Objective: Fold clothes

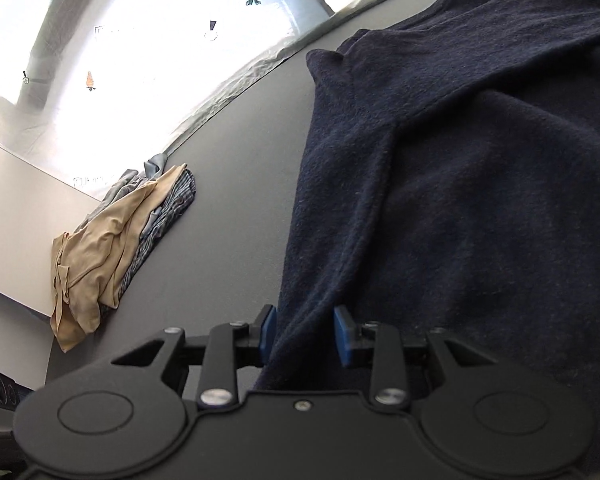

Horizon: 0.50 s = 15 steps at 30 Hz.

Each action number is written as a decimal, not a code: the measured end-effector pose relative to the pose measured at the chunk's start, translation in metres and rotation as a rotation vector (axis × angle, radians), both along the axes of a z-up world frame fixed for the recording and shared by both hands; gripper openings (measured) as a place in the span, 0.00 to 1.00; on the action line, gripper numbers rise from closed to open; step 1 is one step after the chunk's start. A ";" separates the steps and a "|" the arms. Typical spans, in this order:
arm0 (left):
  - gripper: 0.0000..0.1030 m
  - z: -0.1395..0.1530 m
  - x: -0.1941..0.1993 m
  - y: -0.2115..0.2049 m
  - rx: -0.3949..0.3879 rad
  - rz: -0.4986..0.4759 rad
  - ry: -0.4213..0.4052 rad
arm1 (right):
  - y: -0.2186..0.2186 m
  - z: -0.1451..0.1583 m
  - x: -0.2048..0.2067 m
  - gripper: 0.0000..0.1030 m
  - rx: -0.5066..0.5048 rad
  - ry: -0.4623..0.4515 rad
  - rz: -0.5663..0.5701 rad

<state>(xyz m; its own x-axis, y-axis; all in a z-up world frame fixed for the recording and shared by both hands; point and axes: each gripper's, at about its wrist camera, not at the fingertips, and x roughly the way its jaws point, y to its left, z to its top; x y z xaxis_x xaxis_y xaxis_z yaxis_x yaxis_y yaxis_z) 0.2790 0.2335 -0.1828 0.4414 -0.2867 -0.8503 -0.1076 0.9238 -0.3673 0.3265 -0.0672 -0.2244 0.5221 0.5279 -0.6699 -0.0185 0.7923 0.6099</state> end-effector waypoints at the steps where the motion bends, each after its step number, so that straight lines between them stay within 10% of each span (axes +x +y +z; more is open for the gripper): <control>1: 1.00 -0.001 -0.001 0.006 -0.001 0.005 0.003 | 0.008 -0.002 -0.001 0.32 -0.019 0.014 0.008; 5: 1.00 -0.002 -0.002 0.018 -0.006 0.014 0.006 | 0.018 -0.003 -0.005 0.06 -0.025 -0.014 0.024; 15: 1.00 0.000 0.009 -0.022 -0.025 -0.085 0.004 | -0.041 0.020 -0.021 0.06 -0.093 -0.083 -0.078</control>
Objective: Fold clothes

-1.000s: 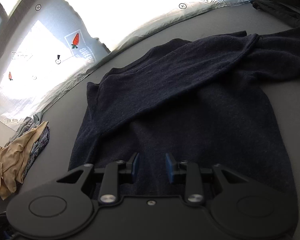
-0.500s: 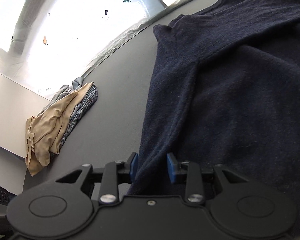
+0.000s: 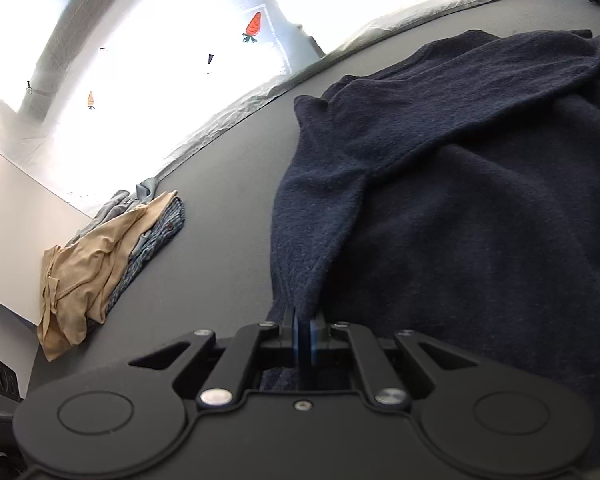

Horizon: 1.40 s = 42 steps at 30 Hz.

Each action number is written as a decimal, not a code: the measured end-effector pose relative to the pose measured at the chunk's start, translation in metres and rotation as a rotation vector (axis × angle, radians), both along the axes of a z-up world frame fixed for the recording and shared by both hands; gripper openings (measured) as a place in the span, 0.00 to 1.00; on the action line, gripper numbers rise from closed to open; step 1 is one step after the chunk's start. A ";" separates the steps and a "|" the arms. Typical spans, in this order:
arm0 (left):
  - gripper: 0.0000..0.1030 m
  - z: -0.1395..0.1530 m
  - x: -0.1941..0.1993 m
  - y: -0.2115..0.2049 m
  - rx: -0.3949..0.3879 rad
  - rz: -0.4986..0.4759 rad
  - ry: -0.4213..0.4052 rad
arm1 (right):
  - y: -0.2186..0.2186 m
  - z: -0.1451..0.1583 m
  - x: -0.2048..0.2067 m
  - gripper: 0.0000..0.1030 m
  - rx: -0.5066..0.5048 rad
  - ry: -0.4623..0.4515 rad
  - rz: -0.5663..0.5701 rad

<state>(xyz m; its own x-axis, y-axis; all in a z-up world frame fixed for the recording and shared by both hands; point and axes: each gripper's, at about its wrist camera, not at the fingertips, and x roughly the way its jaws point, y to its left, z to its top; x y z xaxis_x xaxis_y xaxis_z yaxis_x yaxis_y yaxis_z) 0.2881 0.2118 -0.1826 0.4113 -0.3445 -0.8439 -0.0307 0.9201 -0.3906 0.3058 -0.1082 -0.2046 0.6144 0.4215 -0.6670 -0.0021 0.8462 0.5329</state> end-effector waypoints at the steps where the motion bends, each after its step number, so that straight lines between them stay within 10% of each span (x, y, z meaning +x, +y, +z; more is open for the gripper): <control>1: 1.00 -0.001 0.001 -0.007 0.002 -0.013 0.004 | -0.007 -0.004 -0.001 0.06 -0.033 0.014 -0.015; 16: 1.00 0.004 0.023 -0.091 0.051 -0.018 0.010 | -0.055 -0.008 0.010 0.28 -0.130 0.047 0.089; 29: 1.00 0.014 0.103 -0.129 0.152 0.075 -0.069 | -0.187 0.011 0.086 0.40 -0.218 -0.011 -0.191; 42: 1.00 -0.002 0.273 -0.152 0.362 0.065 -0.076 | -0.302 -0.020 0.211 0.56 -0.309 0.051 -0.436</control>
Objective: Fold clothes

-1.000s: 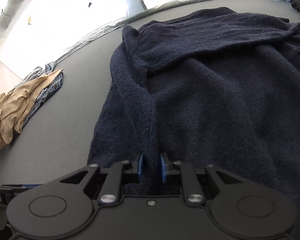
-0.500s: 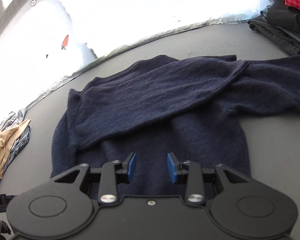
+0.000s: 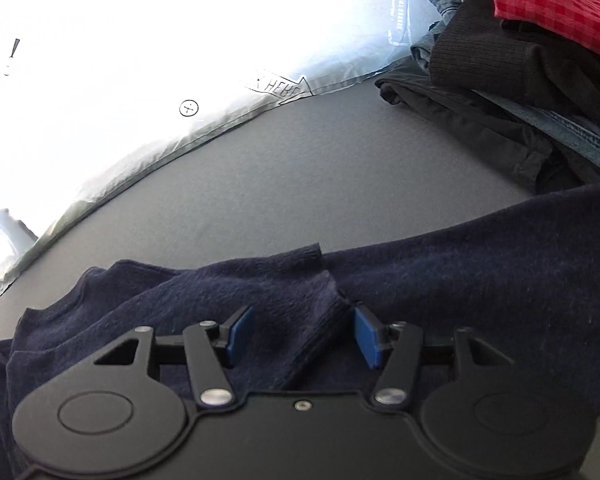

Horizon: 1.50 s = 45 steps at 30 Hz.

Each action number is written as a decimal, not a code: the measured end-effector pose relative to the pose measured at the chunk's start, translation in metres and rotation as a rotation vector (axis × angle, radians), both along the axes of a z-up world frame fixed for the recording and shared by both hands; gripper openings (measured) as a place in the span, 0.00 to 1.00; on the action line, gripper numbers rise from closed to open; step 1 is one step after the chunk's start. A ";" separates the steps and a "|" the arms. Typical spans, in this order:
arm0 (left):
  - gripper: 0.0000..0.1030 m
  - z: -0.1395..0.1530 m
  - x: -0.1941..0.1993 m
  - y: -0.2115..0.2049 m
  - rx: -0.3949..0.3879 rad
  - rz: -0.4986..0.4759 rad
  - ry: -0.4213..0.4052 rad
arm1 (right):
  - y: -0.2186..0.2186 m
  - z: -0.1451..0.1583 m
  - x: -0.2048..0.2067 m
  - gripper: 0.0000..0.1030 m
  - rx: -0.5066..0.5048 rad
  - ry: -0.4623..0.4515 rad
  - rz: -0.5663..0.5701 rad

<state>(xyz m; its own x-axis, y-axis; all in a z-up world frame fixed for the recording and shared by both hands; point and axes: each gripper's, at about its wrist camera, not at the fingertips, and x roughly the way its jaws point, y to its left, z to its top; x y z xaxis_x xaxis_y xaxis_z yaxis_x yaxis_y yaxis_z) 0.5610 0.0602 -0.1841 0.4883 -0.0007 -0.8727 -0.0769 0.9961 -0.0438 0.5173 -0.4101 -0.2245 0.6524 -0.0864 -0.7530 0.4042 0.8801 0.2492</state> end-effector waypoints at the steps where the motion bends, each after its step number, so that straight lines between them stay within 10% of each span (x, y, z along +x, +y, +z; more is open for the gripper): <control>1: 1.00 -0.003 0.012 -0.003 0.021 -0.001 0.003 | -0.004 -0.005 0.006 0.56 -0.001 0.007 0.002; 6: 1.00 -0.017 0.052 -0.011 0.069 -0.005 0.022 | -0.019 -0.013 0.023 0.57 0.013 0.004 0.036; 12: 1.00 -0.022 0.070 -0.016 0.077 0.001 0.002 | -0.021 -0.003 0.027 0.03 0.013 -0.030 0.081; 16: 1.00 -0.023 0.080 -0.017 0.073 0.005 -0.014 | -0.034 0.021 0.017 0.03 0.050 -0.151 0.029; 21: 1.00 -0.025 0.087 -0.027 0.076 -0.020 -0.037 | -0.026 0.066 0.013 0.03 -0.173 -0.247 0.037; 27: 1.00 -0.051 0.083 -0.040 0.094 -0.043 -0.056 | -0.035 0.047 0.021 0.03 -0.235 -0.138 0.058; 31: 1.00 -0.055 0.078 -0.033 0.061 -0.004 -0.026 | -0.042 0.017 0.016 0.05 -0.175 -0.024 0.025; 35: 1.00 -0.050 0.065 -0.036 0.104 -0.042 -0.025 | -0.051 0.003 0.004 0.40 -0.074 -0.016 -0.034; 45: 1.00 -0.043 0.016 -0.042 0.033 -0.034 0.028 | -0.066 -0.022 -0.003 0.50 0.147 -0.057 -0.132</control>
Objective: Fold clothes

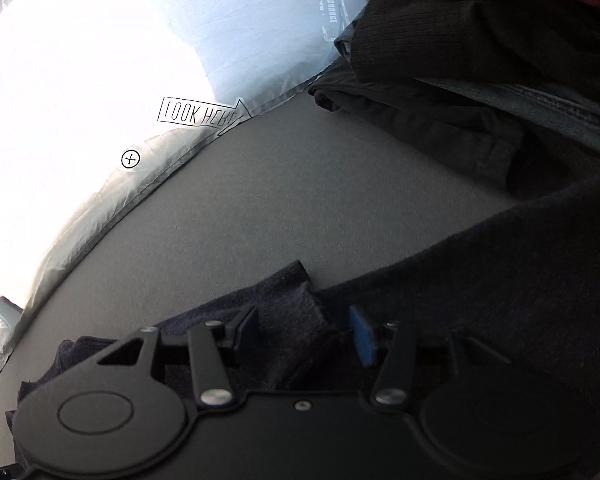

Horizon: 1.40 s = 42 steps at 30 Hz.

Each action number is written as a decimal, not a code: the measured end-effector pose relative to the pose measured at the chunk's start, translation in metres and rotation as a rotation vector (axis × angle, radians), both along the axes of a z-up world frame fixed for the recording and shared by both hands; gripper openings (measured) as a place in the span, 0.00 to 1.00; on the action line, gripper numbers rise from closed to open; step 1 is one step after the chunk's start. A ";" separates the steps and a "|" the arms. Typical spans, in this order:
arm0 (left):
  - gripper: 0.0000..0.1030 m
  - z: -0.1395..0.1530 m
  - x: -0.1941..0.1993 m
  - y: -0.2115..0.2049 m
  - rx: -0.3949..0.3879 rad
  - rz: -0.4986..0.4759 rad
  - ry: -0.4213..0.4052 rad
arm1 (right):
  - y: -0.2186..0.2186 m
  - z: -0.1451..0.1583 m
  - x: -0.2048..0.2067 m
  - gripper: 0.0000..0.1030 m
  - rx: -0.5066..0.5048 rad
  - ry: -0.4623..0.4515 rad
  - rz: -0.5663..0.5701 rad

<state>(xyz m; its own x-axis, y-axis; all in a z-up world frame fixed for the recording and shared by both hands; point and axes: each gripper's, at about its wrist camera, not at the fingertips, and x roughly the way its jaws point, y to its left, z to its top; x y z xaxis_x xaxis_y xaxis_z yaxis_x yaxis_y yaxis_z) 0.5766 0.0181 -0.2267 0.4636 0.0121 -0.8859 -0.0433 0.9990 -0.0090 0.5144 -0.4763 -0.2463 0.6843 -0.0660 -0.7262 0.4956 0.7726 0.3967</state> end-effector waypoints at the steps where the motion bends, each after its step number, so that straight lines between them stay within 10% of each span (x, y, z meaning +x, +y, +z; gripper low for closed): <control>1: 1.00 0.000 -0.006 -0.001 0.004 -0.001 0.010 | -0.001 0.000 -0.001 0.50 0.025 -0.014 0.002; 6: 1.00 0.003 -0.032 -0.001 0.042 0.008 0.045 | -0.005 0.002 -0.013 0.12 0.233 -0.131 -0.034; 21: 1.00 0.008 -0.147 -0.007 0.043 -0.009 0.131 | 0.052 0.012 -0.084 0.08 0.875 -0.437 -0.017; 42: 1.00 0.014 -0.245 0.007 0.046 -0.051 0.151 | 0.185 0.026 -0.150 0.08 0.798 -0.217 0.367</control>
